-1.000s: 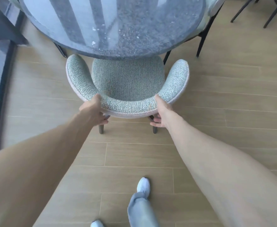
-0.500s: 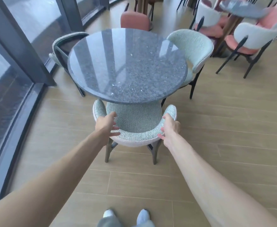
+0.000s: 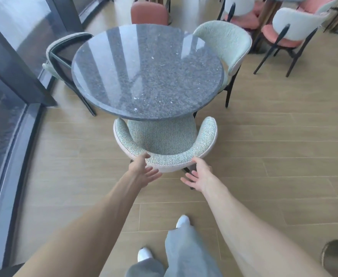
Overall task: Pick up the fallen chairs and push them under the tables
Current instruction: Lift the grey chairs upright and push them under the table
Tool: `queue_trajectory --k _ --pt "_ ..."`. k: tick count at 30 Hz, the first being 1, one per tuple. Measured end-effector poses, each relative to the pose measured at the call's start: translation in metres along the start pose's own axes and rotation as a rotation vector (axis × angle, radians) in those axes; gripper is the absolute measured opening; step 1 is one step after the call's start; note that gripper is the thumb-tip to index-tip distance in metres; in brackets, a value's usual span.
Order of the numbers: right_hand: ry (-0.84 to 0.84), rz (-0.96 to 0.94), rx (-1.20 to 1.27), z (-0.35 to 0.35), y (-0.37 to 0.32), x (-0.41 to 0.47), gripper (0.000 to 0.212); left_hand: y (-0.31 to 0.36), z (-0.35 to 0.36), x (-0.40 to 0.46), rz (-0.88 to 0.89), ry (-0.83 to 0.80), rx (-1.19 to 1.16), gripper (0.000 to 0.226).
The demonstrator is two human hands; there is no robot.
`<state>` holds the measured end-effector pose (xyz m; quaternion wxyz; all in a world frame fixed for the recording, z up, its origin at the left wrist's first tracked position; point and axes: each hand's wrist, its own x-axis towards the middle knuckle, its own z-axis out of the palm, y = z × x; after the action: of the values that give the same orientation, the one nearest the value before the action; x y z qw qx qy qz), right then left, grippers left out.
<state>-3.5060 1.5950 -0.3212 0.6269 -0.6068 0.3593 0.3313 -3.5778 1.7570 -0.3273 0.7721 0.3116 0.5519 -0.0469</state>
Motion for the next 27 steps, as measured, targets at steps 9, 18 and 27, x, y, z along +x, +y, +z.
queue_trajectory --k 9,18,27 --pt "-0.104 0.199 0.034 0.028 -0.025 0.092 0.083 0.001 0.023 0.08 -0.135 0.127 -0.098 0.096" --pt "-0.157 0.264 0.221 0.027 0.006 0.171 0.088 -0.014 0.033 0.153 -0.125 0.121 -0.256 0.097" --pt "-0.106 0.14 0.175 0.029 0.012 0.172 0.055 -0.021 0.03 0.162 -0.028 0.222 -0.261 0.053"
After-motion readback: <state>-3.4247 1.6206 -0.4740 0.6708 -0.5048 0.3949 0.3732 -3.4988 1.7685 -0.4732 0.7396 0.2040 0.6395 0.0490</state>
